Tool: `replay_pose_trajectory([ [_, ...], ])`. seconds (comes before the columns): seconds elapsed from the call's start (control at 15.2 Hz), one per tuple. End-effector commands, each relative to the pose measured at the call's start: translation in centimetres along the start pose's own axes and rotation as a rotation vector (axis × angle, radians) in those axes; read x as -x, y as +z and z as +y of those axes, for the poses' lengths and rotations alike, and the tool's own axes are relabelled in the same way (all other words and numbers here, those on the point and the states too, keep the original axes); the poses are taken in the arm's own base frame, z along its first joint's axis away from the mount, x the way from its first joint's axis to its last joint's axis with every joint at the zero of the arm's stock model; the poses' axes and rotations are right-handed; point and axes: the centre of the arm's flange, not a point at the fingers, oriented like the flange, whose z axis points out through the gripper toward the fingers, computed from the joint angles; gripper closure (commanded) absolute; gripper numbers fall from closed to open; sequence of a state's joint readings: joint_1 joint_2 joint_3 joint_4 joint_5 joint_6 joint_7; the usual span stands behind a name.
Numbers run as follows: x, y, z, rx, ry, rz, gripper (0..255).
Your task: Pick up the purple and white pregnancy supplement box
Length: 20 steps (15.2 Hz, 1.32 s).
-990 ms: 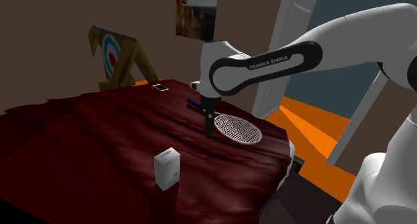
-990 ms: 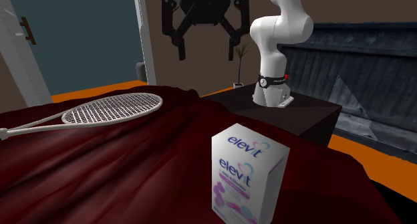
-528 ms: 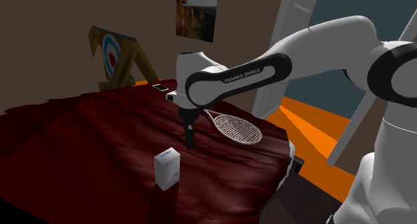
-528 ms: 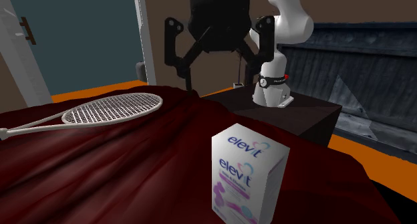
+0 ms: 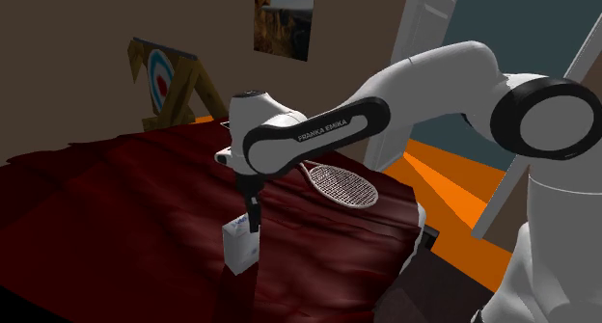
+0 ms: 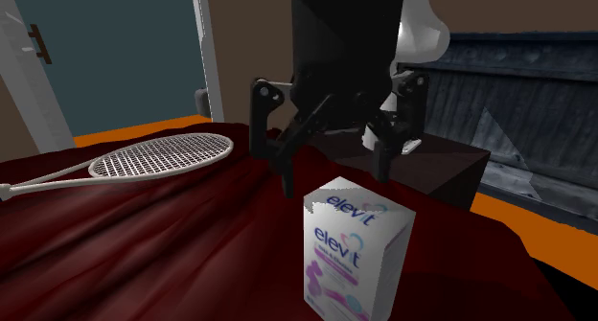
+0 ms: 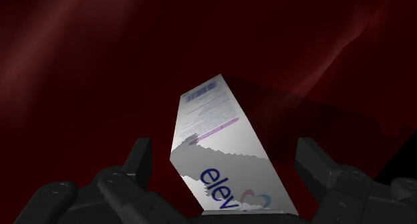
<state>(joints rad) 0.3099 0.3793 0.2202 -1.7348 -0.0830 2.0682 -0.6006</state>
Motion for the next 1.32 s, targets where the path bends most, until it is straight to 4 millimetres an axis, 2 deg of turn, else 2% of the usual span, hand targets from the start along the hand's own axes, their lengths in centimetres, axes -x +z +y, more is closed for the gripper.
replay_pose_trajectory([
  [0.0,-0.1,1.0,0.0,0.000,-0.001,0.001,0],
  [0.26,-0.2,2.3,0.0,0.000,-0.001,0.001,0],
  [0.33,-0.2,2.3,0.1,0.000,-0.001,0.001,255],
  [0.92,-0.2,2.3,0.0,0.000,-0.001,0.001,255],
  [1.25,-0.1,-0.3,0.0,0.000,-0.001,0.001,255],
])
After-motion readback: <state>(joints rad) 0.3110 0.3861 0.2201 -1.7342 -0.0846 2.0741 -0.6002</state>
